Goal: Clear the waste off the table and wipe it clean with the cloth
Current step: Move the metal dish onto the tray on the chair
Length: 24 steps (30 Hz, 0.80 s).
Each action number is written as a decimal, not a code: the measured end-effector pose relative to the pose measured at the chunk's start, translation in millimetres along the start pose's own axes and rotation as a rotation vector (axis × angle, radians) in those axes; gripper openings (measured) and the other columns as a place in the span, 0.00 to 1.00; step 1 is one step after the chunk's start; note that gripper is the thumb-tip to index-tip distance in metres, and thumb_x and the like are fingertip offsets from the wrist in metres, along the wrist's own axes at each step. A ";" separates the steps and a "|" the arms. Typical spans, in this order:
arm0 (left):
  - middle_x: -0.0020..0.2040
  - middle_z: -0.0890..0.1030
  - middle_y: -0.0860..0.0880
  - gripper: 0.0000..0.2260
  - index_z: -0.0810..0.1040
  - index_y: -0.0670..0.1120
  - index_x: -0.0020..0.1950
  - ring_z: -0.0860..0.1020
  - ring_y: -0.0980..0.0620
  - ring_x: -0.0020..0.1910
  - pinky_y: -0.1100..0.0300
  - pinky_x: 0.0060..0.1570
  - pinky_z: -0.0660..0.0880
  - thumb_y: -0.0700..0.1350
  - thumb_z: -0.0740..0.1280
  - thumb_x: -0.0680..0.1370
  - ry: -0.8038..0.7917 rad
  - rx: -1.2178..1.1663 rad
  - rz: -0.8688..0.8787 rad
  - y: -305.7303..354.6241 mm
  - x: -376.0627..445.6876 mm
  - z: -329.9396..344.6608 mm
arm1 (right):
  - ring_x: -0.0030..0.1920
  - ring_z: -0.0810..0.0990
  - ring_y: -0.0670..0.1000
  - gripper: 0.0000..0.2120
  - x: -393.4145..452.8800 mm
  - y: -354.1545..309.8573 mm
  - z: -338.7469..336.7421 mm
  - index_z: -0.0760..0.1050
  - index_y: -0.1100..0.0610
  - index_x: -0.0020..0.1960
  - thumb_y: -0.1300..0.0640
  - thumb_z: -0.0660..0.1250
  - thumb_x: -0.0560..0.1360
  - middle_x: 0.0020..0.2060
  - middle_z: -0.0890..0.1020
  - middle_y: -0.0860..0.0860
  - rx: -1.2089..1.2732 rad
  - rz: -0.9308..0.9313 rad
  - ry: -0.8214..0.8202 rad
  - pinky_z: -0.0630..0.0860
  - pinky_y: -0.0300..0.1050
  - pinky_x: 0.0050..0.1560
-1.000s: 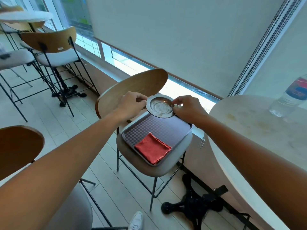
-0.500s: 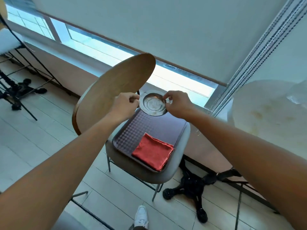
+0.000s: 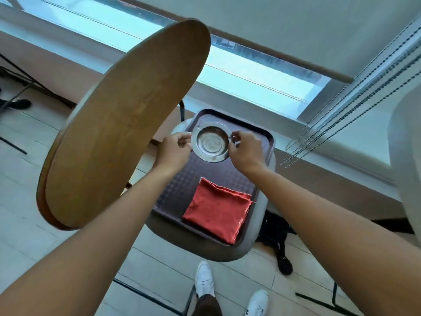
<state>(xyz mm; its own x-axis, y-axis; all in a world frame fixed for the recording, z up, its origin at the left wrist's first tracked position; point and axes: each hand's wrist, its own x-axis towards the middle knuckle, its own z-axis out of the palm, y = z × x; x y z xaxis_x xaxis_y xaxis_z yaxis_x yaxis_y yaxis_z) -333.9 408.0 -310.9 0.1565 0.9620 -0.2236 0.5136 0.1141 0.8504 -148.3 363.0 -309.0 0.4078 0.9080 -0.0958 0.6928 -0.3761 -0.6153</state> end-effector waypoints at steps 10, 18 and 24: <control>0.50 0.82 0.56 0.15 0.80 0.48 0.63 0.80 0.57 0.54 0.58 0.61 0.77 0.37 0.67 0.78 -0.033 -0.005 -0.100 -42.6 49.3 41.9 | 0.52 0.82 0.53 0.12 32.7 42.5 53.5 0.81 0.58 0.60 0.60 0.65 0.79 0.55 0.83 0.55 0.137 0.096 0.026 0.74 0.44 0.59; 0.46 0.80 0.63 0.18 0.79 0.51 0.62 0.79 0.58 0.51 0.64 0.57 0.73 0.34 0.64 0.77 -0.040 0.028 -0.119 -50.6 63.8 57.4 | 0.56 0.81 0.51 0.15 41.8 53.7 68.3 0.80 0.55 0.63 0.61 0.66 0.78 0.58 0.82 0.52 0.178 0.122 0.004 0.73 0.44 0.64; 0.56 0.81 0.56 0.21 0.77 0.51 0.68 0.78 0.57 0.55 0.63 0.56 0.72 0.35 0.63 0.78 -0.041 0.059 -0.120 -54.0 69.8 61.3 | 0.57 0.81 0.50 0.18 45.2 54.3 68.9 0.79 0.54 0.65 0.63 0.67 0.77 0.60 0.82 0.50 0.189 0.114 -0.020 0.74 0.43 0.65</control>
<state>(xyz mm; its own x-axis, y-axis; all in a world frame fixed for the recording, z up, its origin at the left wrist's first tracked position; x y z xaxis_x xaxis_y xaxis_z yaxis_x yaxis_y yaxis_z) -299.0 453.8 -401.6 0.1249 0.9313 -0.3422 0.5790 0.2117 0.7874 -133.3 396.4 -400.6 0.4638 0.8659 -0.1873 0.5184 -0.4367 -0.7352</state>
